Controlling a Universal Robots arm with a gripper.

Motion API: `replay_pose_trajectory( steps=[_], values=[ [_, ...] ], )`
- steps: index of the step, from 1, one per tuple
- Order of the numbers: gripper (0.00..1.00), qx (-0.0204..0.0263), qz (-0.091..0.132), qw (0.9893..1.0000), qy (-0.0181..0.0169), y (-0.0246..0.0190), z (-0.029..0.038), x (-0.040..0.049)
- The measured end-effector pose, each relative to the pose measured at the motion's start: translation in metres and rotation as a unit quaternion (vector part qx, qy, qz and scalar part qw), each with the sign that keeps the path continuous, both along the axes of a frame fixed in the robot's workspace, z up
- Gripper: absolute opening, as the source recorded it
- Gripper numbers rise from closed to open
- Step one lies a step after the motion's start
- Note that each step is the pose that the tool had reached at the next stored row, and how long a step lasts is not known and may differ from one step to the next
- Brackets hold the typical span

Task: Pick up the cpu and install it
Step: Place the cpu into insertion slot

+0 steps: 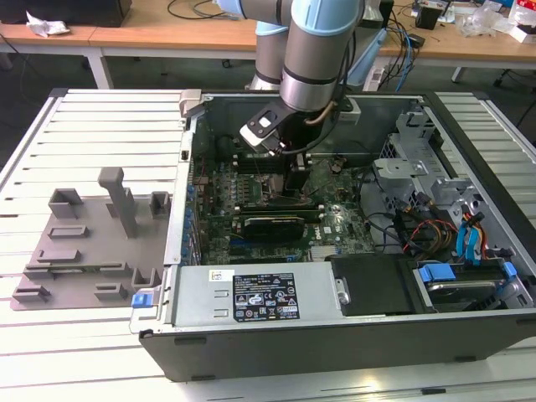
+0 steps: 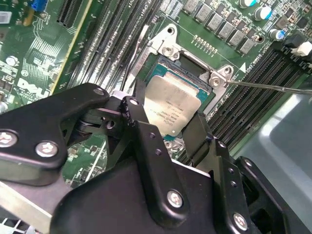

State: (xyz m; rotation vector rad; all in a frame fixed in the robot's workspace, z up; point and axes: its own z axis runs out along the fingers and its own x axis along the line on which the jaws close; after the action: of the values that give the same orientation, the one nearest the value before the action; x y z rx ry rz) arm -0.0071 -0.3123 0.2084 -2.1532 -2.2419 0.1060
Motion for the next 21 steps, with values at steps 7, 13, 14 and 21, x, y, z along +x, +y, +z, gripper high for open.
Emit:
replay_pose_trajectory(
  steps=[7,13,14,21],
  values=[
    [0.55,0.0001,-0.001,1.0000,0.0000,0.0028,-0.0071,-0.0002],
    [0.55,0.0000,-0.002,1.0000,0.0000,0.0036,-0.0106,-0.0007],
    [0.55,0.0000,-0.002,1.0000,0.0000,0.0036,-0.0109,-0.0007],
    [0.55,-0.0001,-0.002,1.0000,0.0000,0.0036,-0.0121,-0.0007]
  ],
)
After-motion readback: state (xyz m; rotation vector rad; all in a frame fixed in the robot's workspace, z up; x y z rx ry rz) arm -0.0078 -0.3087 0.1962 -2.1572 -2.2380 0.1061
